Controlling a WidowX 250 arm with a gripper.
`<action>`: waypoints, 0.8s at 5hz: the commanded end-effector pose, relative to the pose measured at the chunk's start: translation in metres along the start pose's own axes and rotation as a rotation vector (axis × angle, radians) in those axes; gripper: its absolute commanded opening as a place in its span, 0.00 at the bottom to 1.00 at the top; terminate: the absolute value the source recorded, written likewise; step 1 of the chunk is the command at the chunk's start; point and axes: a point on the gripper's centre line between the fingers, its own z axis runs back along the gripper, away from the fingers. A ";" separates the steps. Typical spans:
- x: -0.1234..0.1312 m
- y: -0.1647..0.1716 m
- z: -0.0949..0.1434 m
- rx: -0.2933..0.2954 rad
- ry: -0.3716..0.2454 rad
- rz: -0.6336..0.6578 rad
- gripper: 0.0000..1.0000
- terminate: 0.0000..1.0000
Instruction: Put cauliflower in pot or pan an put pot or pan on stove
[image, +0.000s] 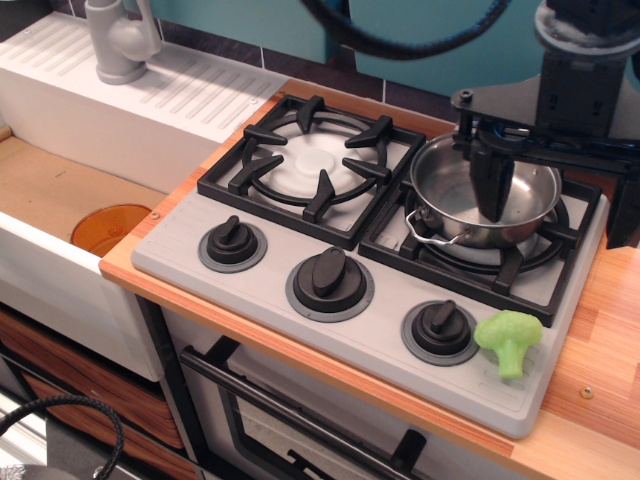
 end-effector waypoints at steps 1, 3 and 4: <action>0.000 0.000 0.000 0.000 0.000 0.000 1.00 0.00; -0.002 0.003 -0.029 -0.033 -0.046 -0.003 1.00 0.00; -0.003 0.005 -0.040 -0.042 -0.070 -0.010 1.00 0.00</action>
